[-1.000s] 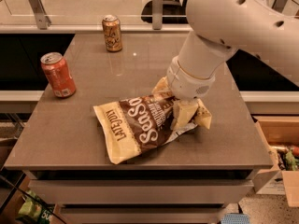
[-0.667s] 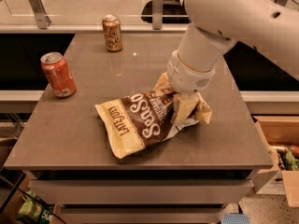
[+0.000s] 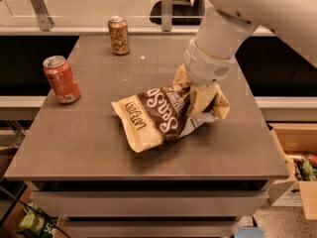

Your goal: Move brown chip bag near orange can

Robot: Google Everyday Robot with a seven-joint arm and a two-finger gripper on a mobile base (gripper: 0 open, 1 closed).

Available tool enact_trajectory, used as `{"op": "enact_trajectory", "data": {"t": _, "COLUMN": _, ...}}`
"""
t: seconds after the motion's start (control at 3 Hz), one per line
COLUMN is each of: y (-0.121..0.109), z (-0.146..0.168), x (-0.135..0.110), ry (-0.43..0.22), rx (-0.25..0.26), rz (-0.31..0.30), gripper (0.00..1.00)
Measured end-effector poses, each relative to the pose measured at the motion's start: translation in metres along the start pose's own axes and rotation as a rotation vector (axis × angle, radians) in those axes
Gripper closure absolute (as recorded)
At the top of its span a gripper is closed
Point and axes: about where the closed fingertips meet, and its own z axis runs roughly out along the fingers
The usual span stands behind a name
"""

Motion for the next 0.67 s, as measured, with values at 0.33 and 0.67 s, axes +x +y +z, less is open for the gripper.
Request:
{"op": "enact_trajectory", "data": {"t": 0.33, "y": -0.004, "z": -0.012, "x": 0.006, "ry": 0.010, "rx": 0.015, "rz": 0.013, "gripper": 1.00}}
{"op": "enact_trajectory", "data": {"t": 0.67, "y": -0.013, "z": -0.027, "x": 0.014, "ry": 0.018, "rx": 0.036, "rz": 0.021, "gripper": 1.00}}
